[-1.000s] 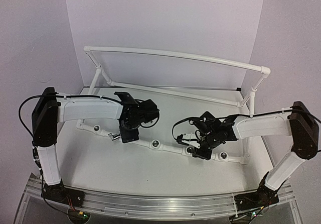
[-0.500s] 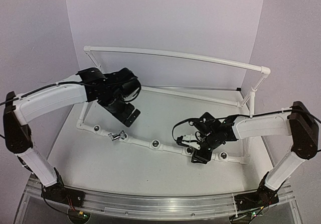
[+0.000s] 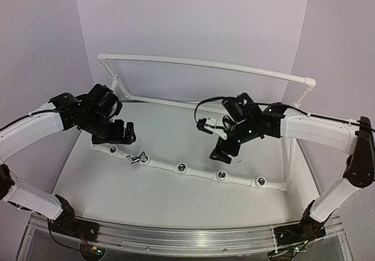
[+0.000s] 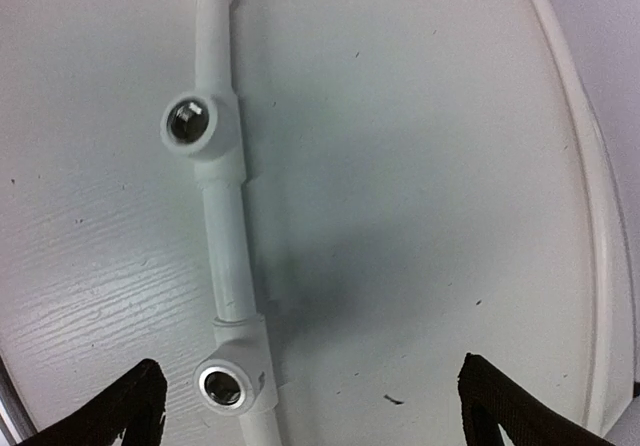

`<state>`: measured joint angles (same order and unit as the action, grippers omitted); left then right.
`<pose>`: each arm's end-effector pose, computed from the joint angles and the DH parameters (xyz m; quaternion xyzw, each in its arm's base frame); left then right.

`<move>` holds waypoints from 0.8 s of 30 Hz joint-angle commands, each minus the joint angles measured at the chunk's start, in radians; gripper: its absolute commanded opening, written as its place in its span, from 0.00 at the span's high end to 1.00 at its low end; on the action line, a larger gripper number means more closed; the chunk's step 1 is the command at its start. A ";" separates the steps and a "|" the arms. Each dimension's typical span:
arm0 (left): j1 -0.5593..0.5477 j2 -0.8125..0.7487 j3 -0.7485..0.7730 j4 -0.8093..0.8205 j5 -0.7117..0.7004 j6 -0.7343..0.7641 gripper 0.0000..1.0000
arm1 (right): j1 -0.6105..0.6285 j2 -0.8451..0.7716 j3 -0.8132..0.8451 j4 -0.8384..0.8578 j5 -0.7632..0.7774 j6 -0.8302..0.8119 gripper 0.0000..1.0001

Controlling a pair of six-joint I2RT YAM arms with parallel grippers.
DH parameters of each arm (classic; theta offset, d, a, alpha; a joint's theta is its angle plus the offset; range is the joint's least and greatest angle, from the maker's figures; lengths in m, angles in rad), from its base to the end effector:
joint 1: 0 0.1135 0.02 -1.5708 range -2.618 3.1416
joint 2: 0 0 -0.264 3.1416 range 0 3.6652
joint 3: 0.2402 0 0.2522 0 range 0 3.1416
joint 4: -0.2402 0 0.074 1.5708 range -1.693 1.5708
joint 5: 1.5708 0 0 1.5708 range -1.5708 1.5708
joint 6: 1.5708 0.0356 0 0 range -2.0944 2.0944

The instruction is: Install the water faucets

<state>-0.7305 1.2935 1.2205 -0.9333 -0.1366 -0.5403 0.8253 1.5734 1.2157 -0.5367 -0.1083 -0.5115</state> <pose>0.1931 -0.1664 0.3171 0.0721 0.9557 -0.1122 0.2625 0.2276 0.2521 0.2626 -0.5979 0.7281 0.1022 0.3193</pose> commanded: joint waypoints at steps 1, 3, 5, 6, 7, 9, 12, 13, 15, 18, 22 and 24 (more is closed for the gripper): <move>0.156 -0.106 -0.114 0.139 0.192 -0.066 0.00 | 0.004 -0.004 0.212 -0.094 0.028 -0.062 0.02; 0.242 -0.110 -0.142 0.169 0.249 -0.048 0.00 | 0.004 0.071 0.336 -0.172 0.033 -0.071 0.02; 0.335 -0.102 -0.158 0.198 0.277 -0.031 0.00 | 0.003 0.155 0.421 -0.199 0.048 -0.065 0.02; 0.373 -0.098 -0.165 0.219 0.298 -0.023 0.00 | 0.003 0.188 0.456 -0.216 0.040 -0.083 0.02; 0.418 -0.091 -0.167 0.240 0.320 -0.016 0.00 | 0.002 0.214 0.484 -0.227 0.040 -0.097 0.02; 0.496 -0.067 -0.152 0.266 0.332 0.008 0.00 | 0.003 0.253 0.540 -0.243 0.043 -0.122 0.02; 0.587 -0.009 -0.097 0.286 0.279 0.088 0.00 | 0.002 0.283 0.625 -0.253 0.045 -0.157 0.02; 0.618 0.010 -0.078 0.298 0.268 0.116 0.00 | 0.003 0.285 0.644 -0.255 0.041 -0.167 0.02; 0.658 0.069 -0.044 0.331 0.256 0.170 0.00 | 0.002 0.273 0.651 -0.253 0.014 -0.188 0.02; 0.691 0.163 -0.020 0.408 0.252 0.227 0.00 | 0.002 0.245 0.647 -0.254 -0.039 -0.180 0.02; 0.705 0.293 0.008 0.511 0.207 0.297 0.01 | -0.001 0.198 0.642 -0.253 -0.111 -0.159 0.02; 0.707 0.348 0.033 0.558 0.187 0.339 0.02 | -0.001 0.183 0.646 -0.257 -0.124 -0.146 0.02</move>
<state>-0.0292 1.5501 1.1844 -0.5193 0.1011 -0.3218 0.8253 1.8417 1.8221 -0.7822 -0.1607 -0.6739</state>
